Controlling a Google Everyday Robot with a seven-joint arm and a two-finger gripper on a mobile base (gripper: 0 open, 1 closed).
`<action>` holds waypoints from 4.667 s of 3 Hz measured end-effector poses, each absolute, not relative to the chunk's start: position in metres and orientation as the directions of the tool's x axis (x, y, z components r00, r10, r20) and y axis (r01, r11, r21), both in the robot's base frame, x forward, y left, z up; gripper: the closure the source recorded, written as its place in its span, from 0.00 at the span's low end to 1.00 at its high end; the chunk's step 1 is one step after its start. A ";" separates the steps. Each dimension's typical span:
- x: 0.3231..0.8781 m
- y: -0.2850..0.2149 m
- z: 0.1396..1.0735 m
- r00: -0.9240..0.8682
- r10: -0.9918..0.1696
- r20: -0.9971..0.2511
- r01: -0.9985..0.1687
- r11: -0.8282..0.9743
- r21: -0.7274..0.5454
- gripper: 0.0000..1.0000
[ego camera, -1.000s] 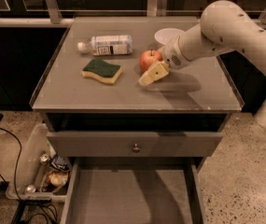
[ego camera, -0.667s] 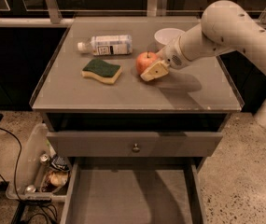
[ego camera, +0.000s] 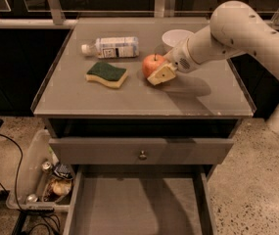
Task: Place apple into middle drawer
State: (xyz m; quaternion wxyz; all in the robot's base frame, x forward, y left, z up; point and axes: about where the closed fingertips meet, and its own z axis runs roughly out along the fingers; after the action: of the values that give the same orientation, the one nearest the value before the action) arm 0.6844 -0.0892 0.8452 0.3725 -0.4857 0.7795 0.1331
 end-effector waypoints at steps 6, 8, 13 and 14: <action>0.490 -0.167 0.873 -0.116 -0.624 -0.773 -0.834 0.484 -0.266 1.00; 0.432 -0.178 0.850 -0.166 -0.613 -0.772 -0.815 0.526 -0.242 1.00; 0.412 -0.115 0.634 -0.288 -0.548 -0.785 -0.813 0.574 -0.102 1.00; 0.412 -0.115 0.634 -0.288 -0.548 -0.785 -0.813 0.574 -0.102 1.00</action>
Offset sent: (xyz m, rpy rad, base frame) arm -0.0467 -0.0304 0.0135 -0.0269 -0.0523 0.0285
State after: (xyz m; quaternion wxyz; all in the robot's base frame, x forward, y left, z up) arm 0.4121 -0.1150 0.6336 0.4107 -0.4327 0.7863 0.1609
